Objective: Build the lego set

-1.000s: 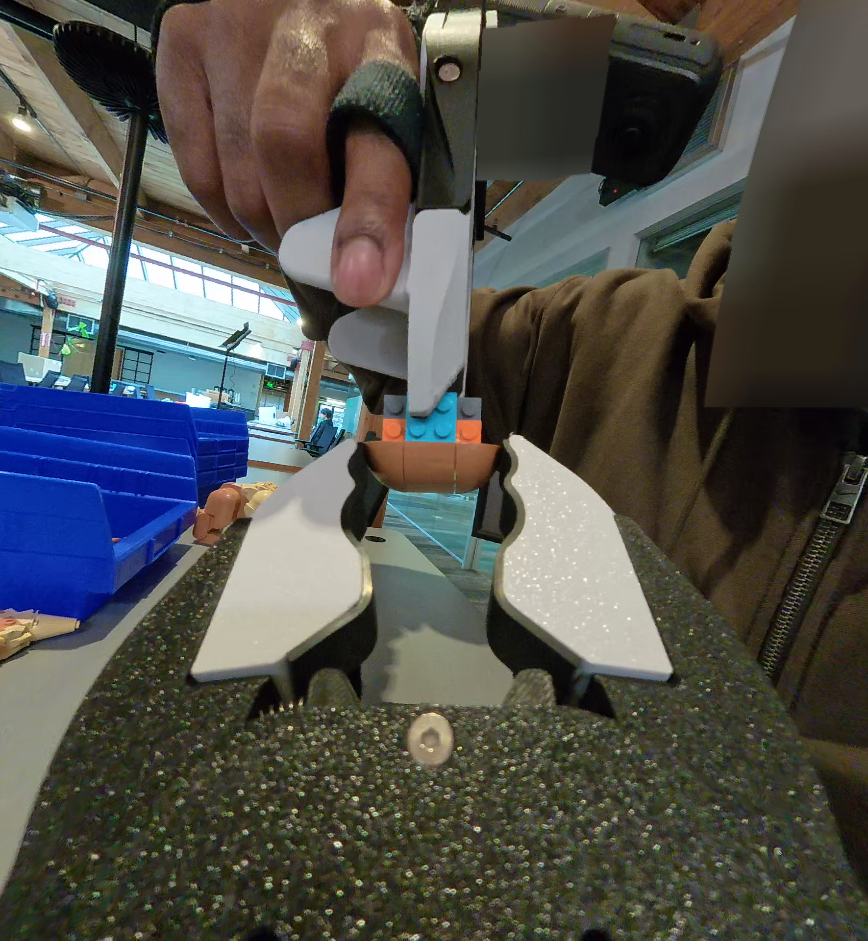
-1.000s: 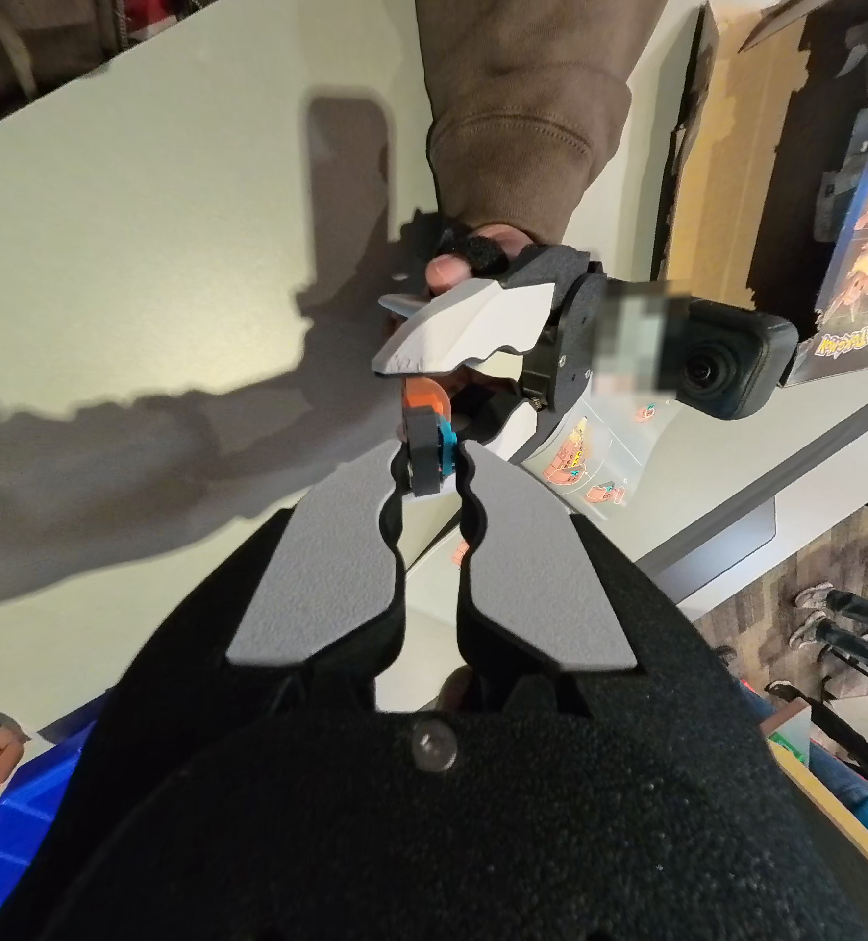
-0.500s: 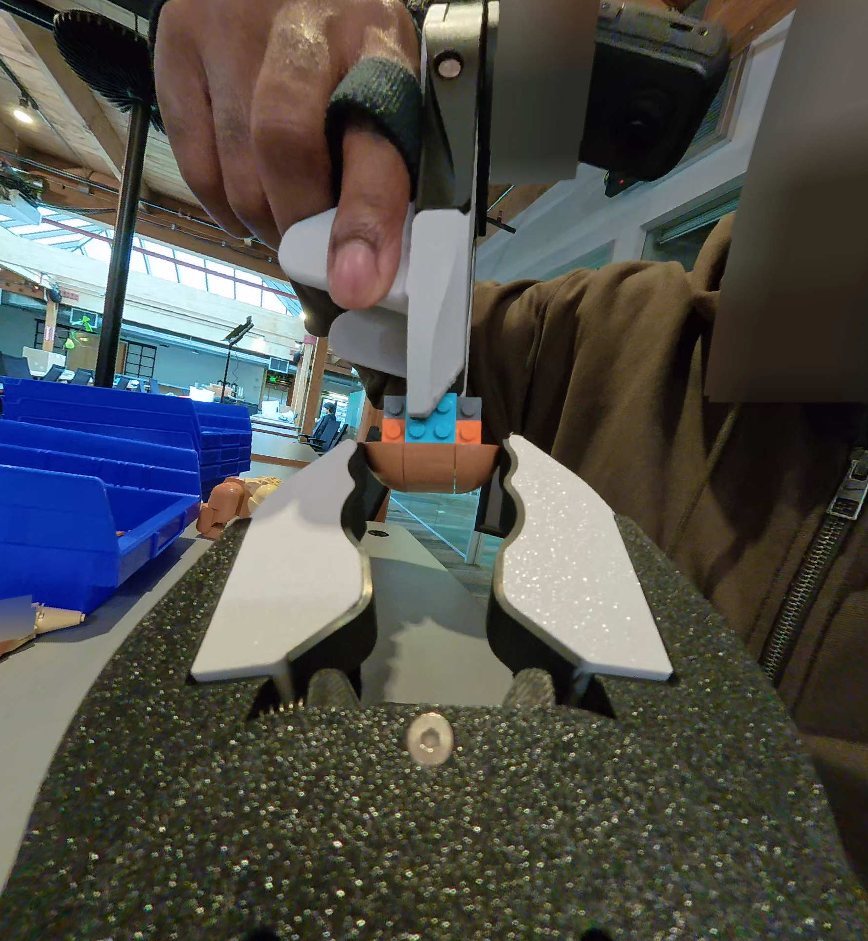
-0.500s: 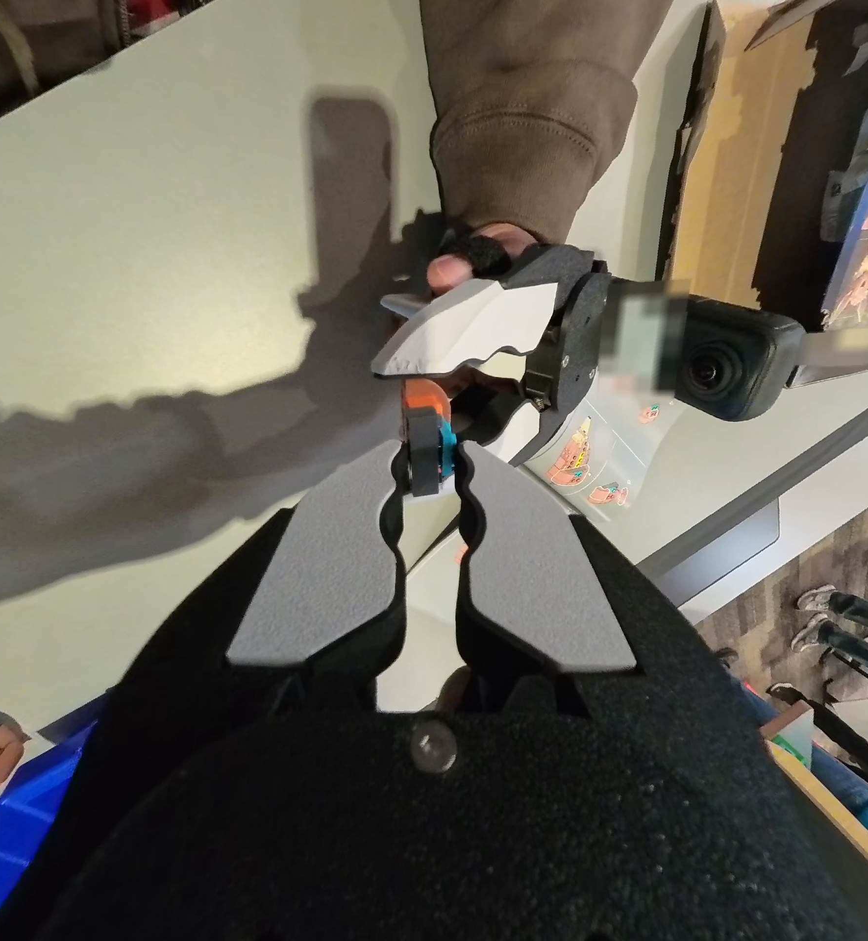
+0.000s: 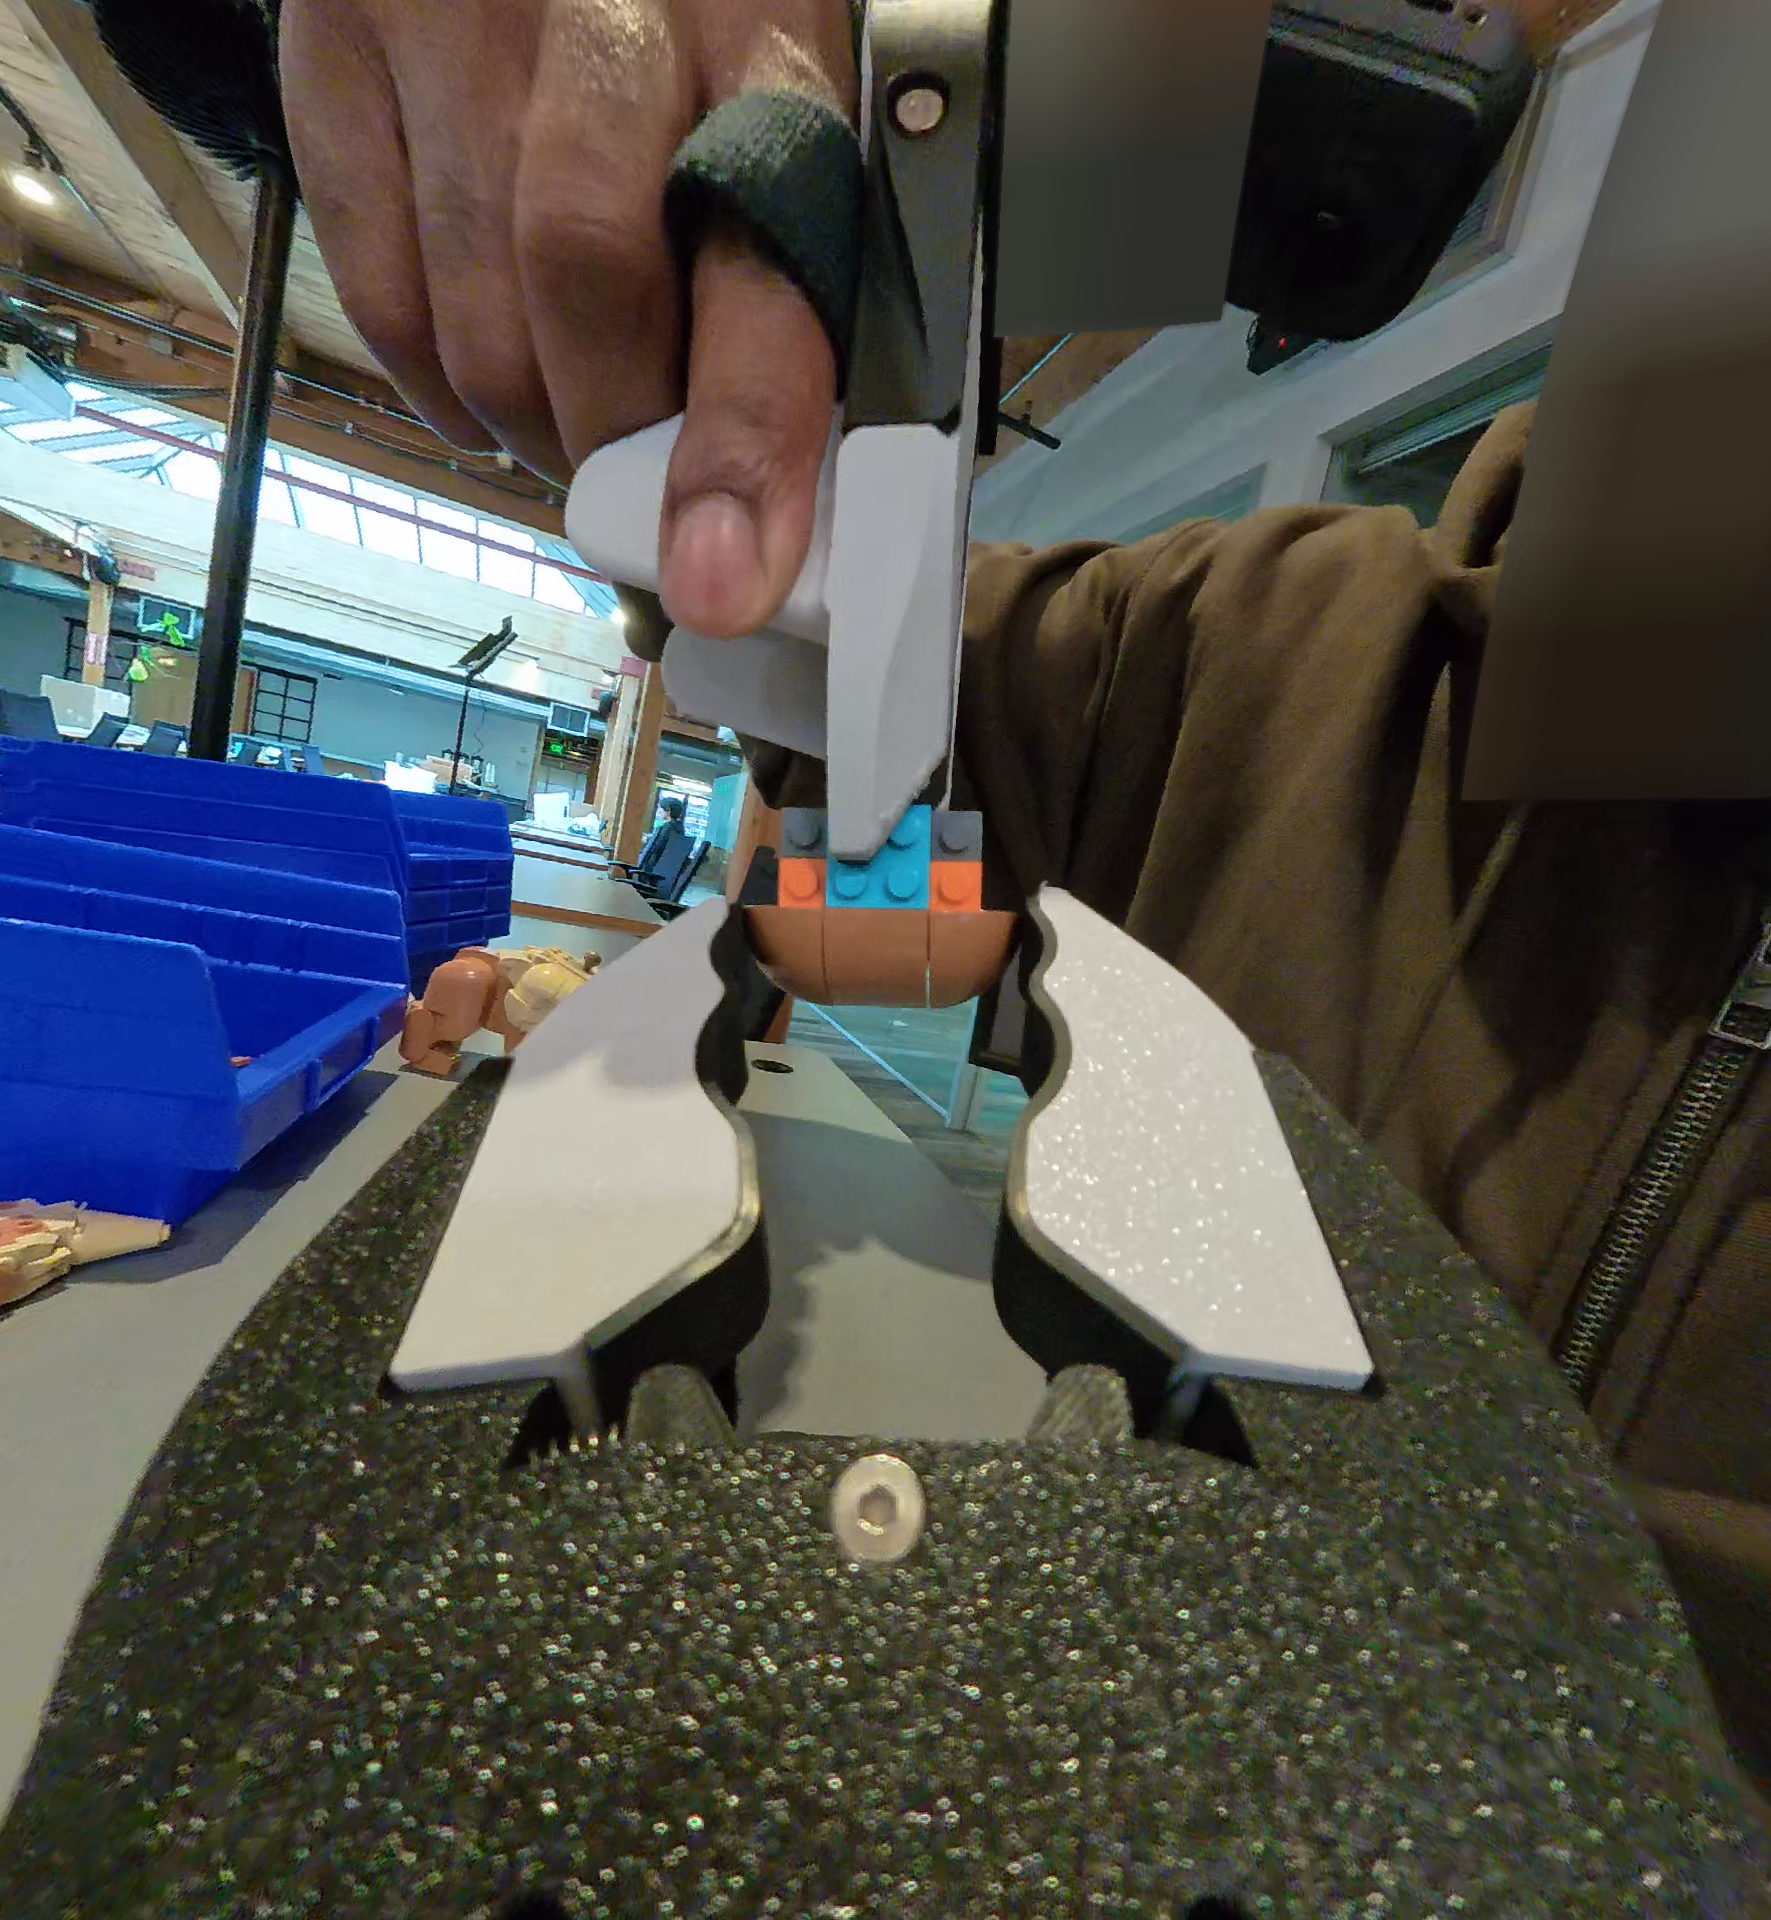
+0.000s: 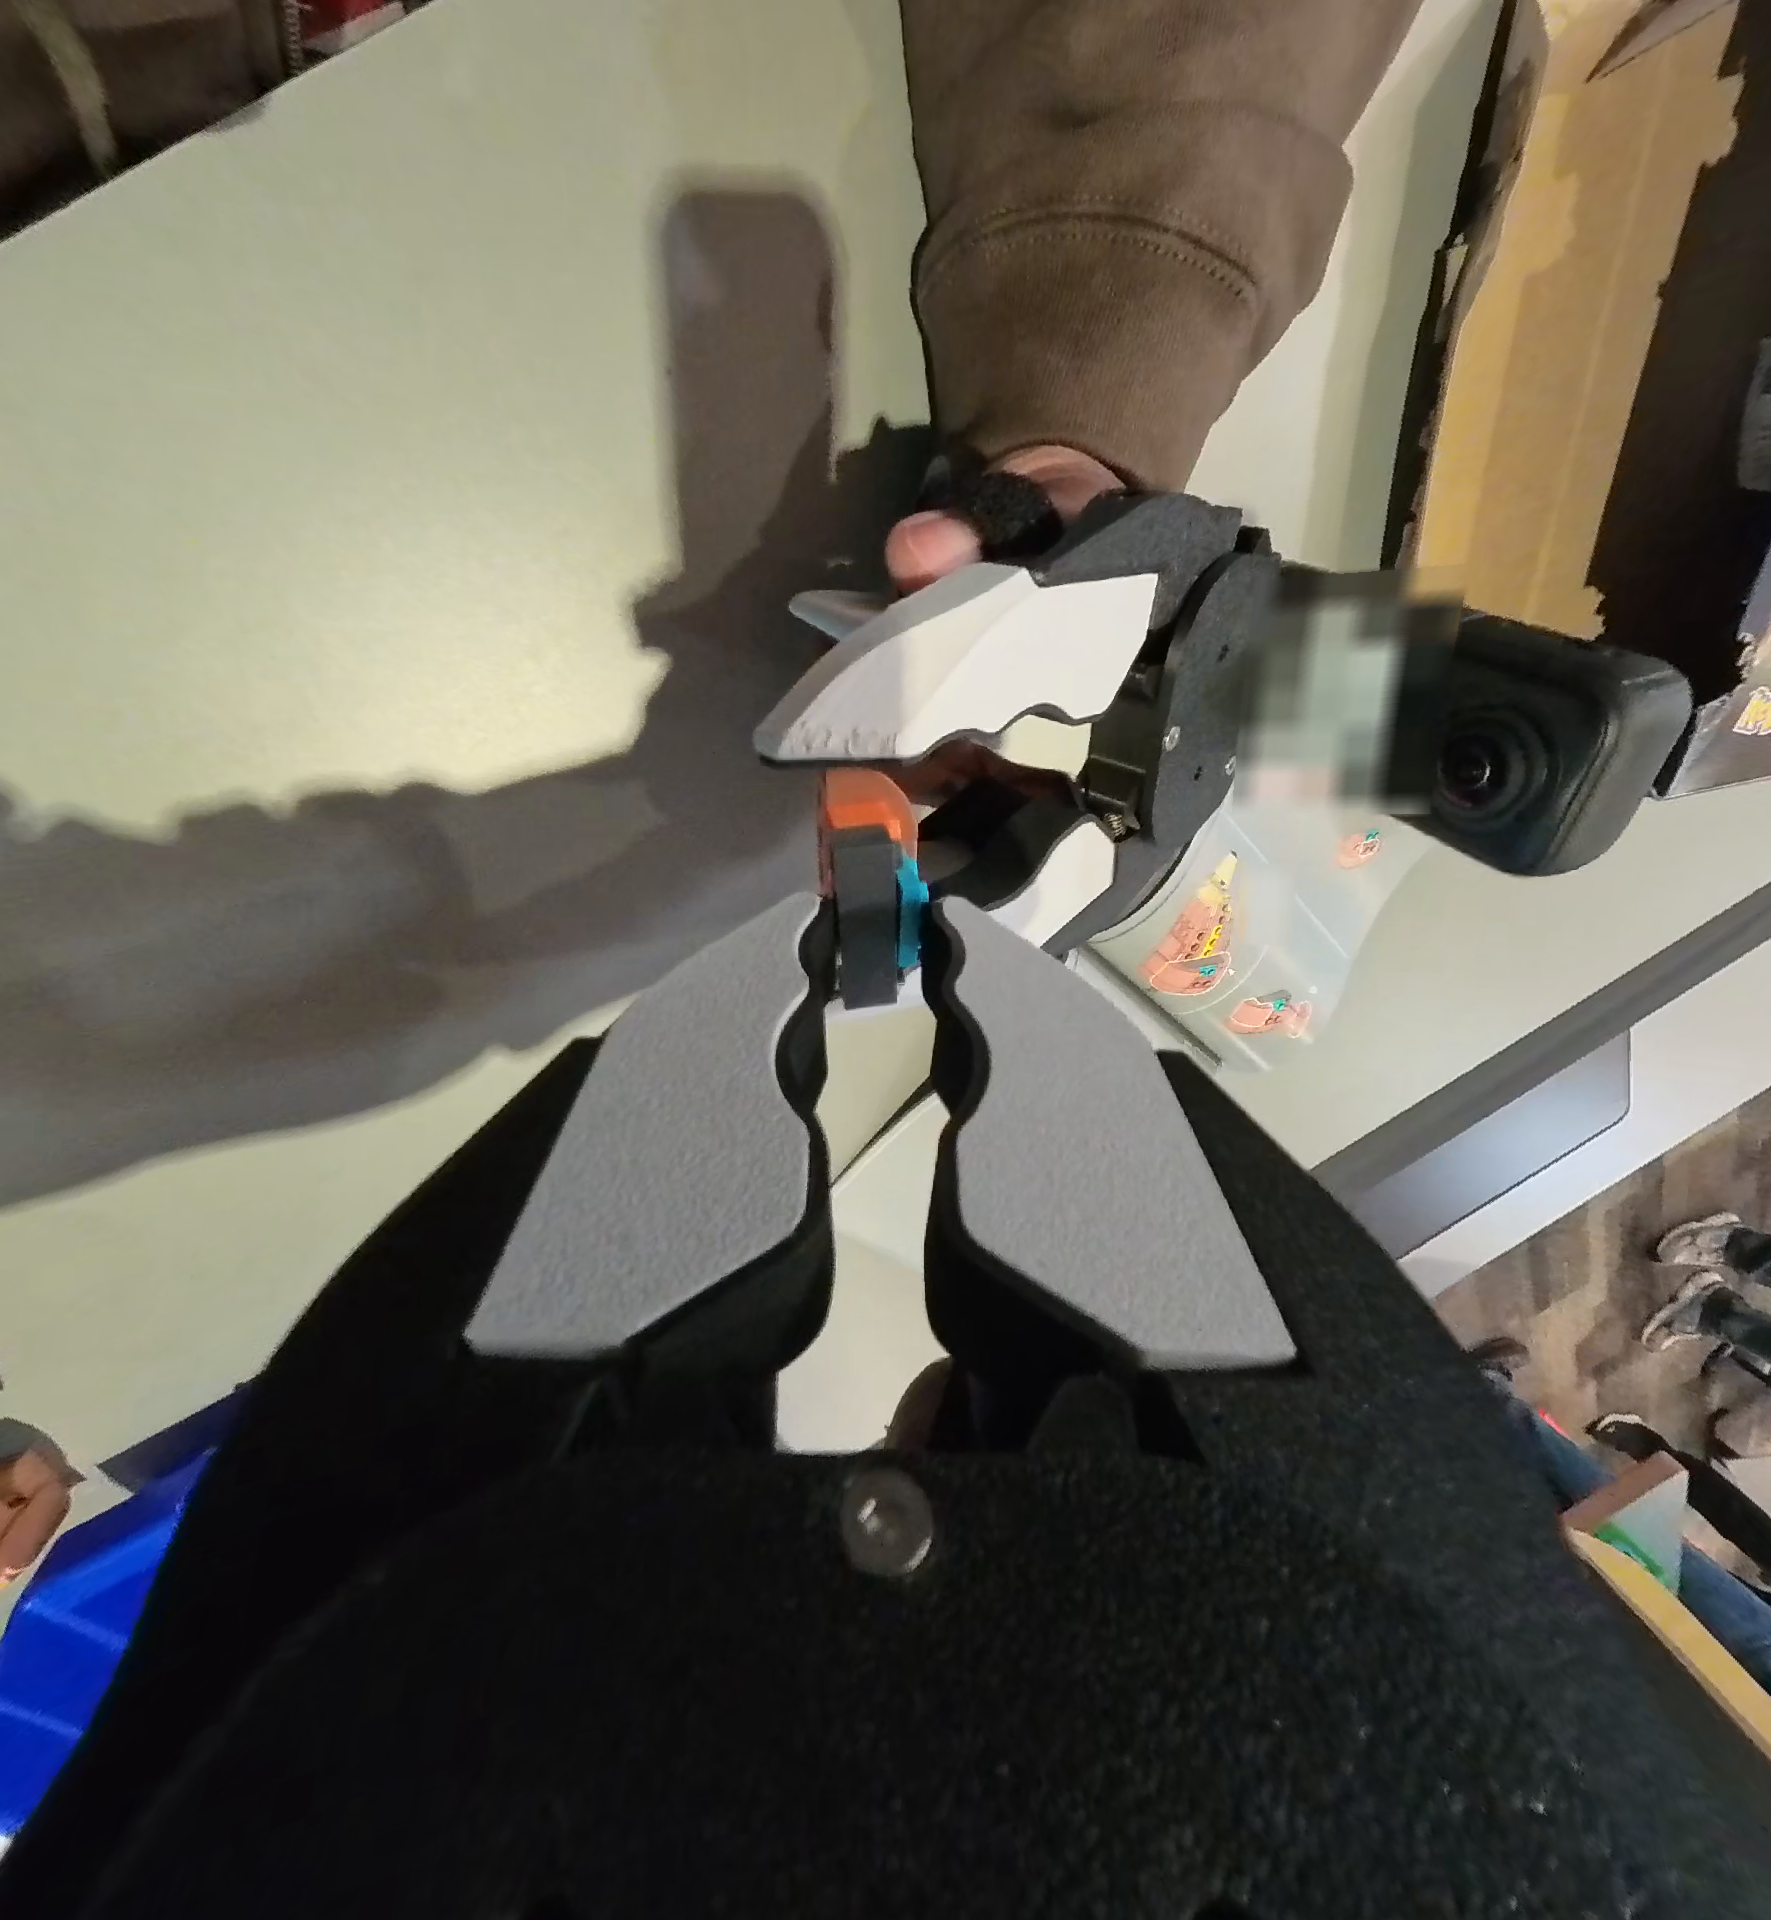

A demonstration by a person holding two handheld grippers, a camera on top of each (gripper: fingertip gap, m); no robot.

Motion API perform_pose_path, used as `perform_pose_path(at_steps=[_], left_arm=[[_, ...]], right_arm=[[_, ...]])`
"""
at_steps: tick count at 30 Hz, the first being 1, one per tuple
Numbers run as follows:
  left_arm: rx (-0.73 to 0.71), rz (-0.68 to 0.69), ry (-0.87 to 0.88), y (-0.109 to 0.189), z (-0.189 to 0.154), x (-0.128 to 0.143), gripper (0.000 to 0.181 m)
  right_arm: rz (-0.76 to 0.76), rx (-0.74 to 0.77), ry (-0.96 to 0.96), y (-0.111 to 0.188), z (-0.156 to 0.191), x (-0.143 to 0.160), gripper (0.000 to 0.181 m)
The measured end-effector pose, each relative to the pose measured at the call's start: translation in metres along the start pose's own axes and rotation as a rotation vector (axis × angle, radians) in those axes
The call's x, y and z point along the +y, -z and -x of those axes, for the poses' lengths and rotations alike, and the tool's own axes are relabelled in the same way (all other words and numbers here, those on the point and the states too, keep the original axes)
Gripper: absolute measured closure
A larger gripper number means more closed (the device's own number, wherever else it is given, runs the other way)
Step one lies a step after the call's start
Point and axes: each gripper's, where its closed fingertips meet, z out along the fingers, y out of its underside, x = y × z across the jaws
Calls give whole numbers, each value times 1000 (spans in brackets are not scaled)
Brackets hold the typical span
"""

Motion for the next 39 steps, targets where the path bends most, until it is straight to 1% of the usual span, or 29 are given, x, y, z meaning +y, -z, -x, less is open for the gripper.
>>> perform_pose_path(at_steps=[10,13,16,18,22,24,26,27,35,39], left_arm=[[-42,-4,10,3,8,0,131],[-45,1,3,2,8,0,130],[-62,-34,12,6,12,-6,131],[-63,-43,6,7,11,-9,131],[-64,-51,6,7,12,-10,131],[-68,-53,7,8,12,-11,131],[-69,-52,7,8,13,-11,131],[-71,-47,6,8,13,-10,130],[-67,-15,0,5,12,-4,131],[-81,-20,11,6,15,-5,131]], right_arm=[[45,15,-15,-2,-3,8,166],[38,23,-21,-3,-2,8,166],[52,82,-17,0,-9,11,165],[49,94,-17,1,-11,10,165],[42,97,-10,0,-11,9,156],[32,100,-10,1,-11,8,155],[31,114,-6,1,-13,8,158],[27,115,-7,1,-13,7,165],[3,68,-25,-1,-7,7,166],[12,76,-39,-2,-9,10,166]])
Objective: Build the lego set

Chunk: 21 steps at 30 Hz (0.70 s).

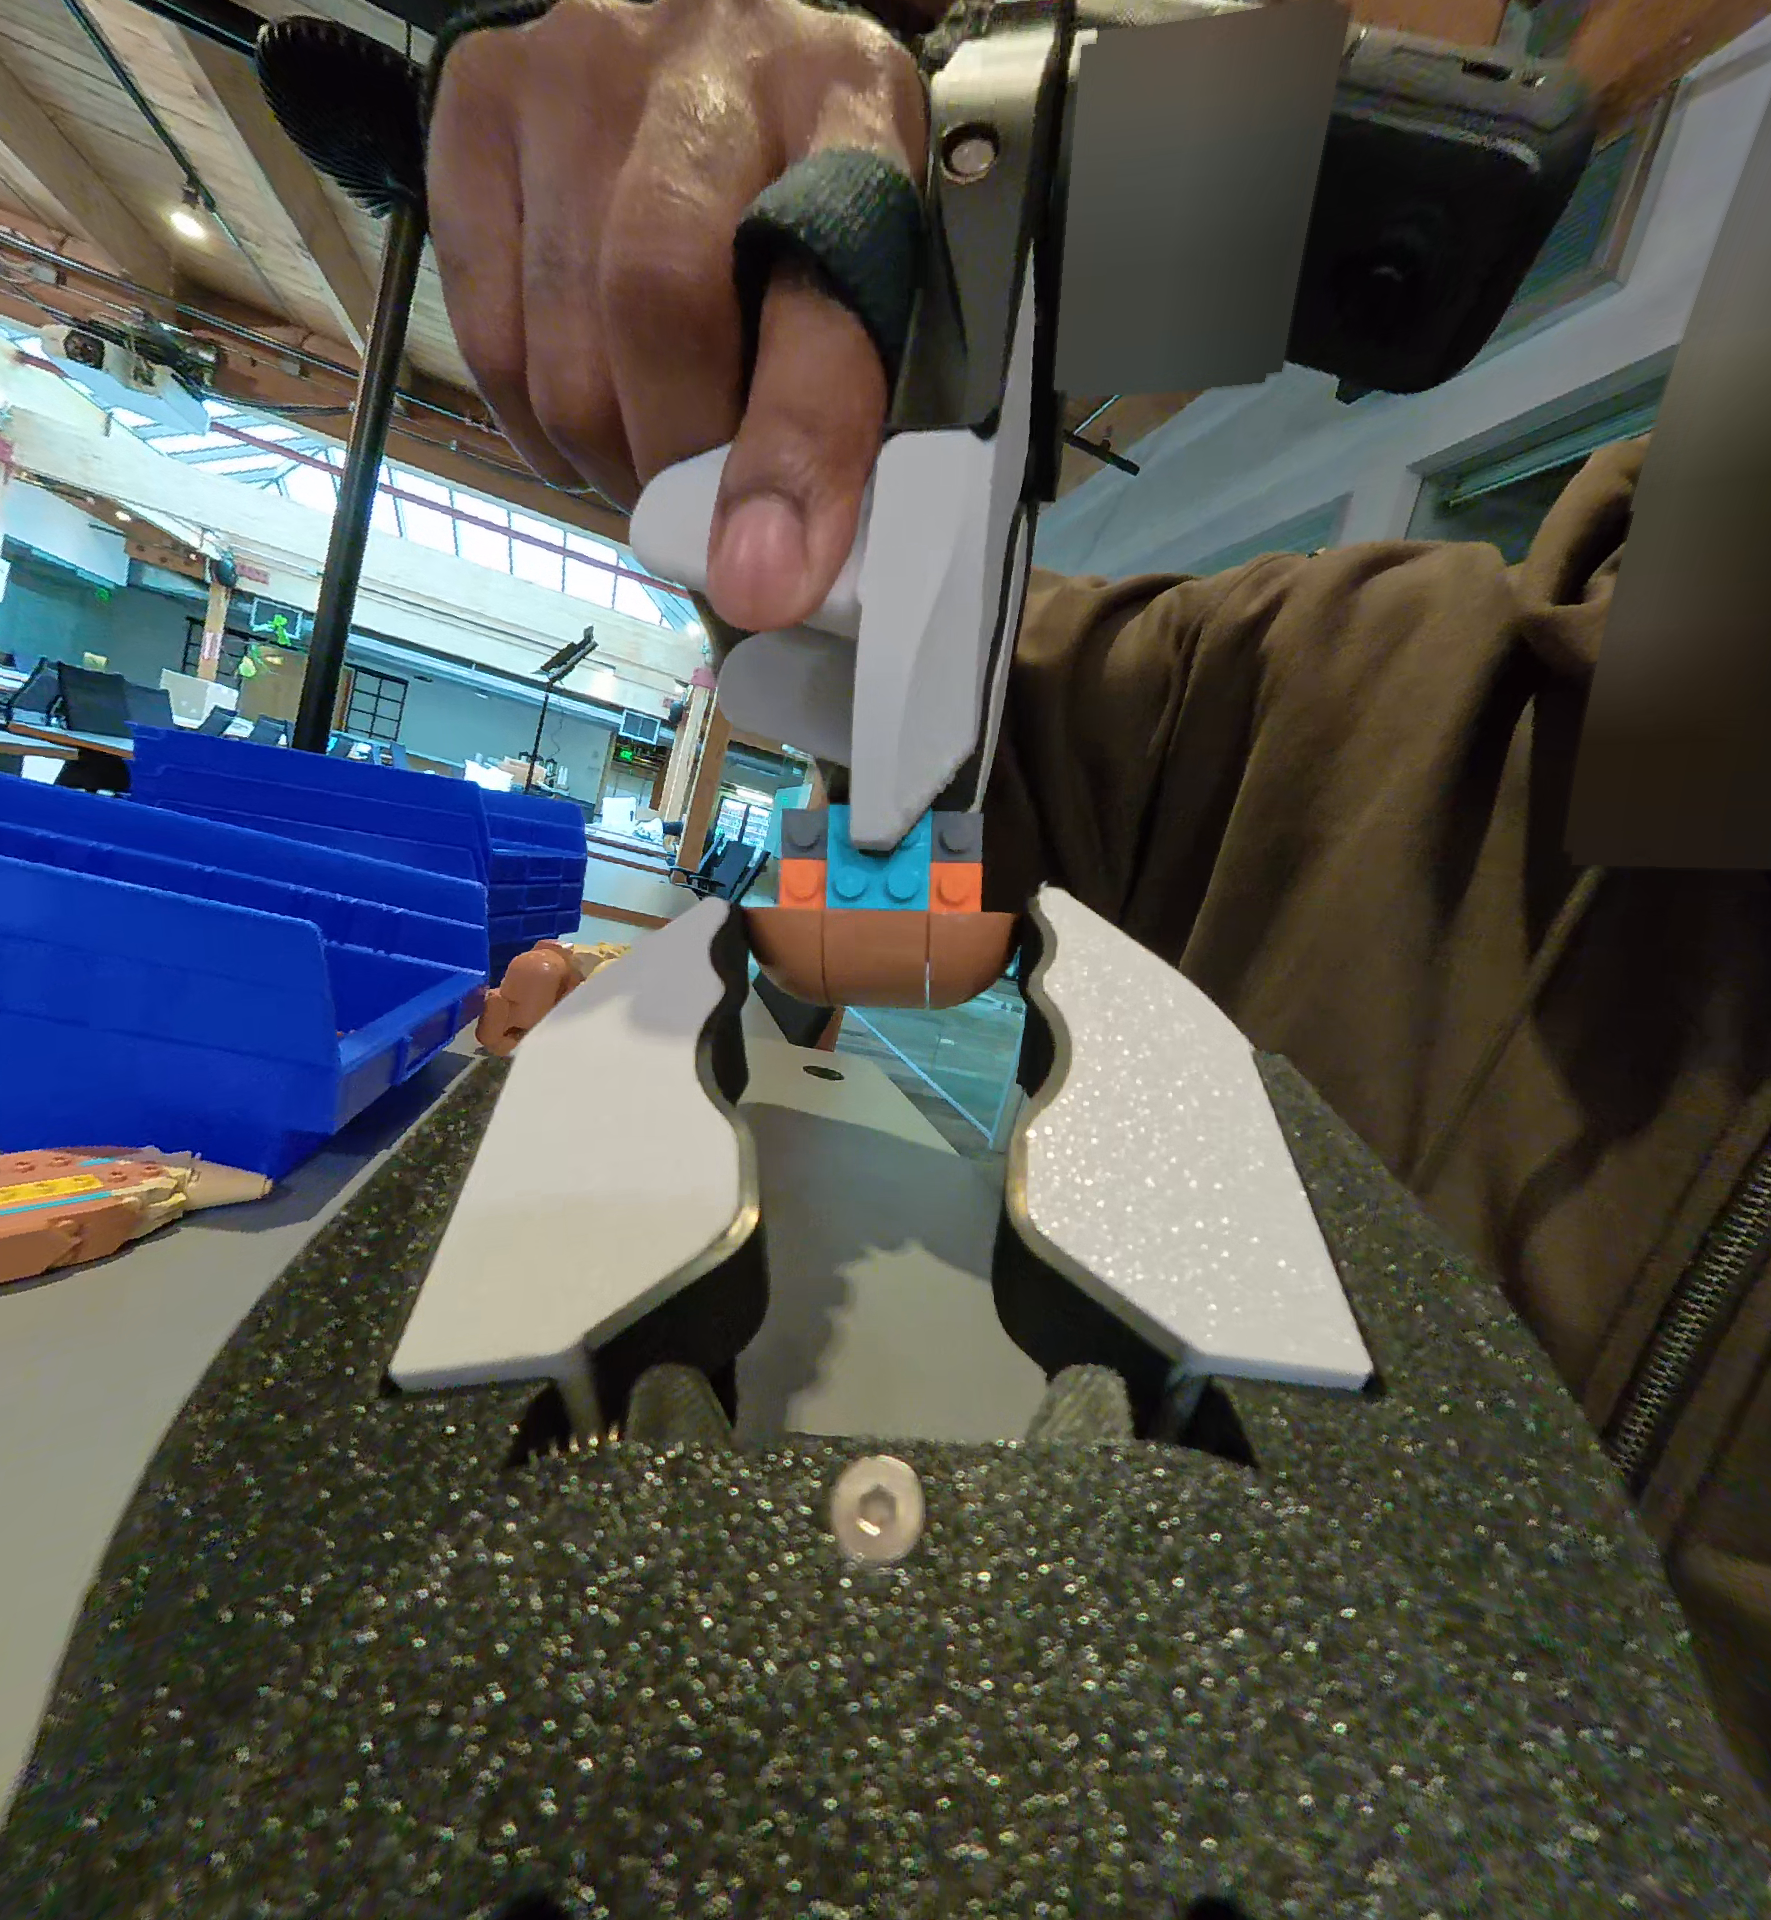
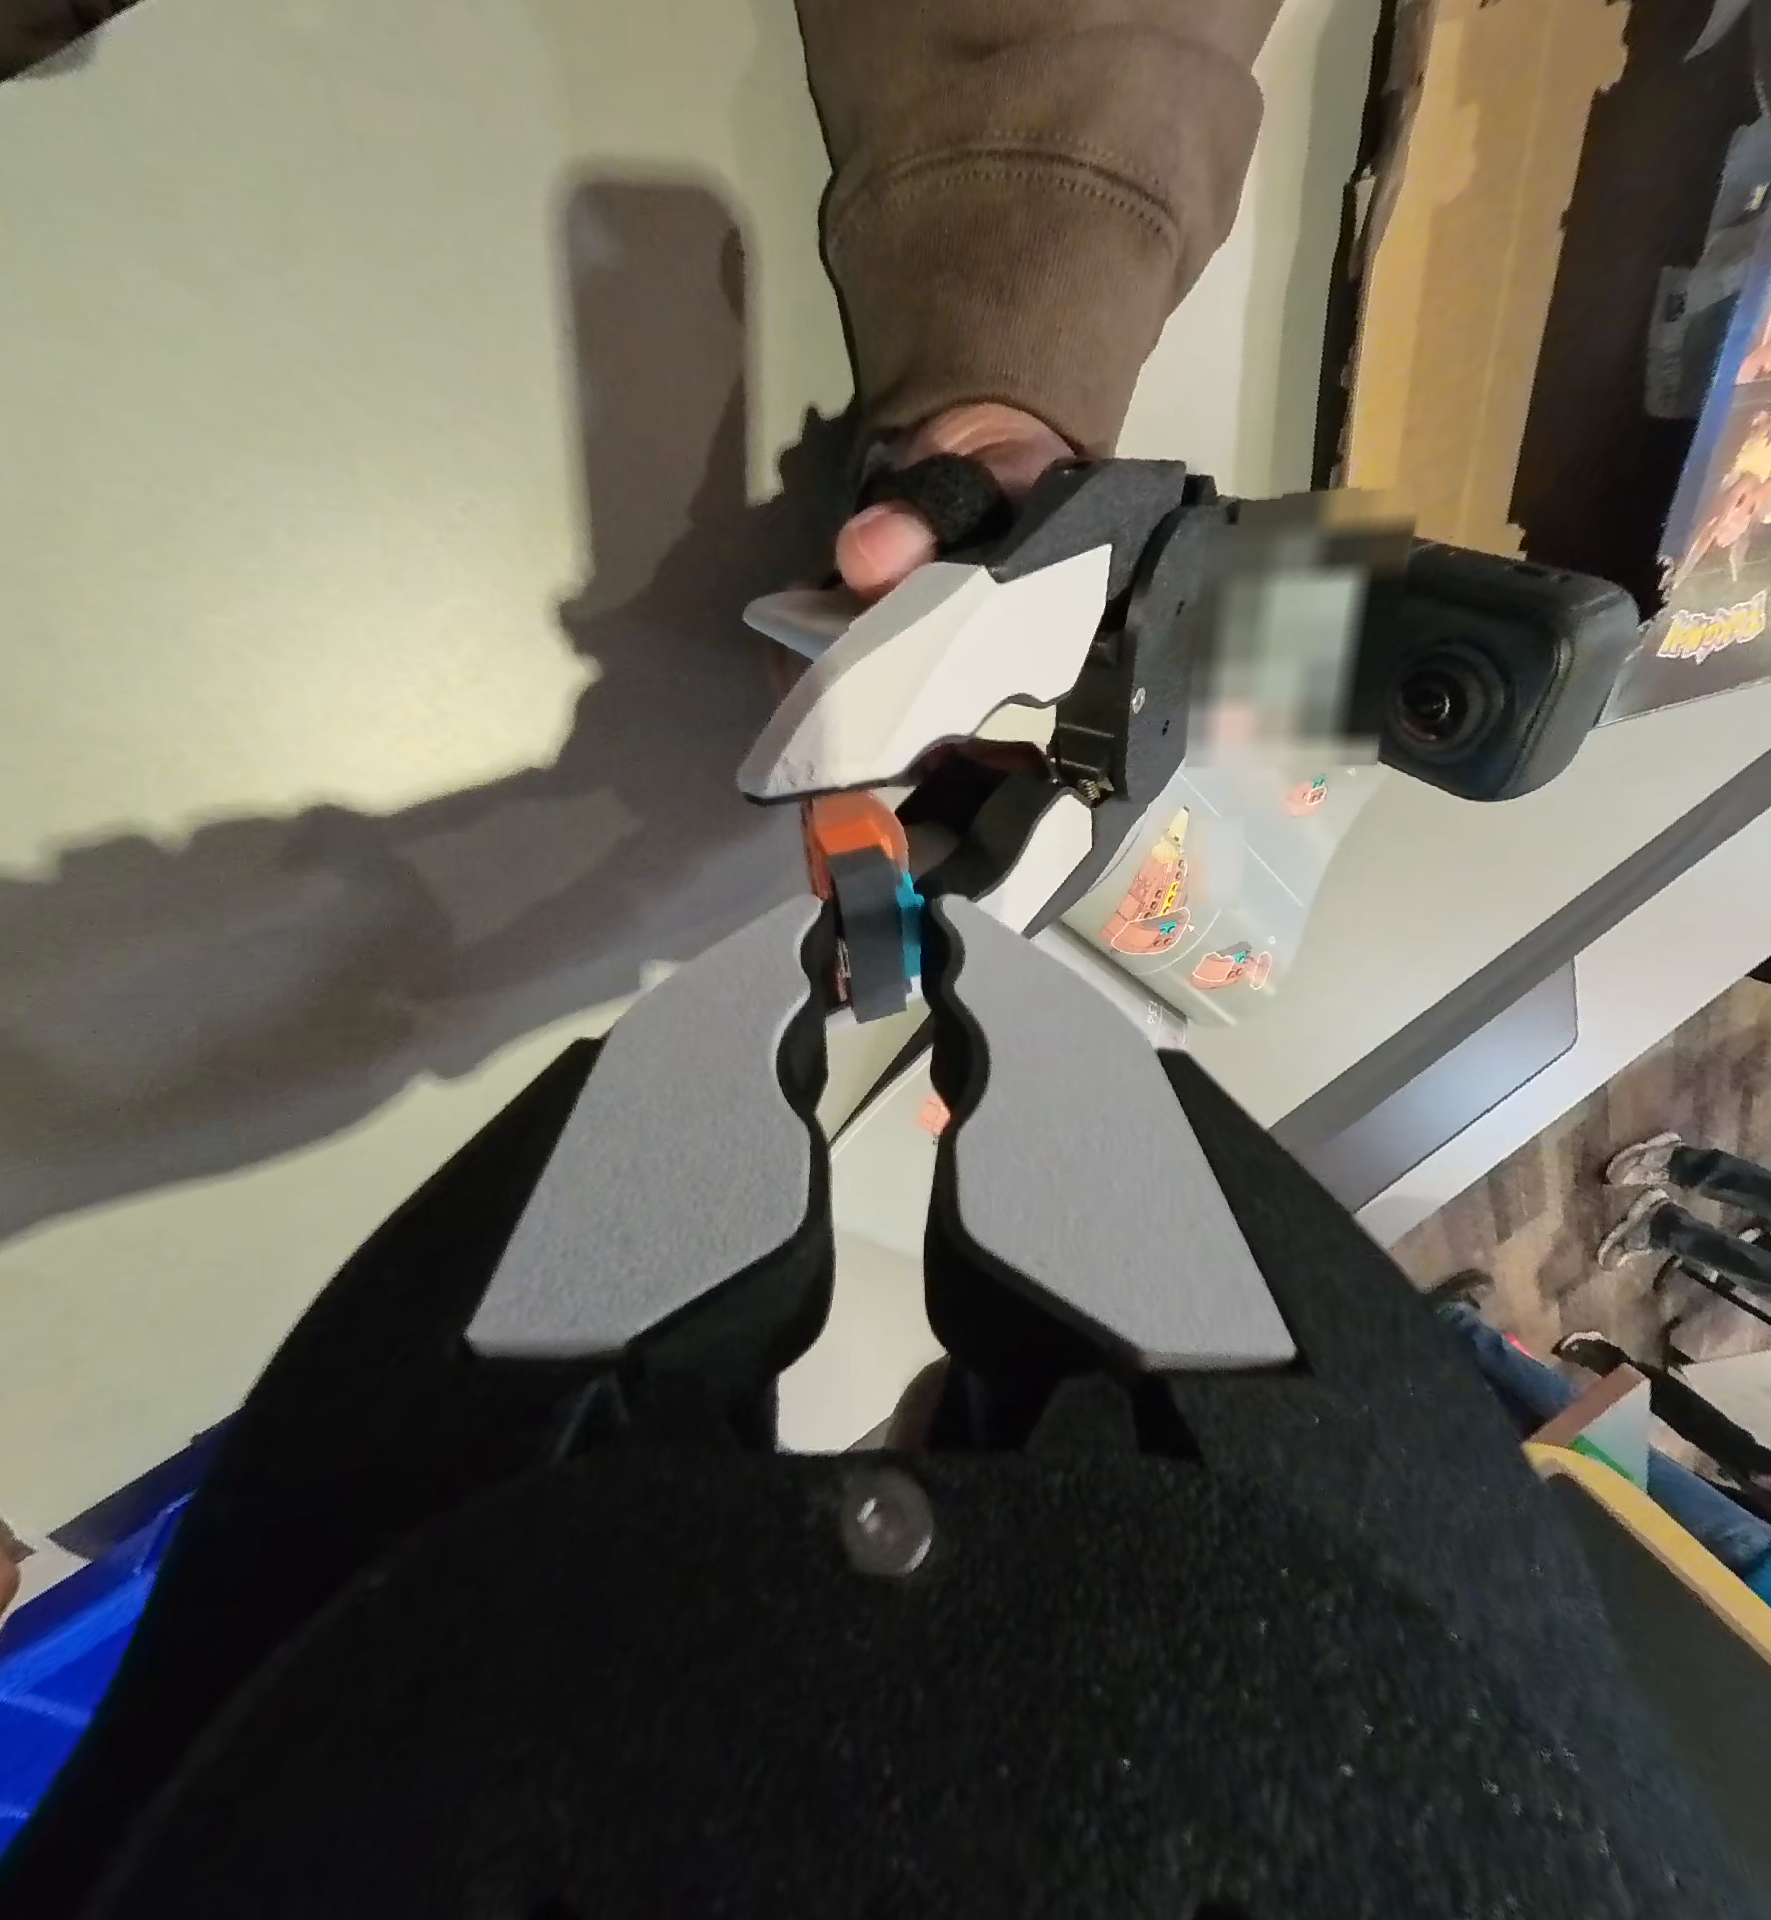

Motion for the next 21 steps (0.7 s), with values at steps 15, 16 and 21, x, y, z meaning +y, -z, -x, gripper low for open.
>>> perform_pose_path(at_steps=[15,16,21], left_arm=[[-24,15,3,0,5,3,131],[-26,21,1,0,5,4,130],[-27,28,-2,0,5,5,130]], right_arm=[[24,15,-7,-2,1,4,166],[25,14,-6,-3,2,4,166],[20,14,-11,-3,3,4,166]])
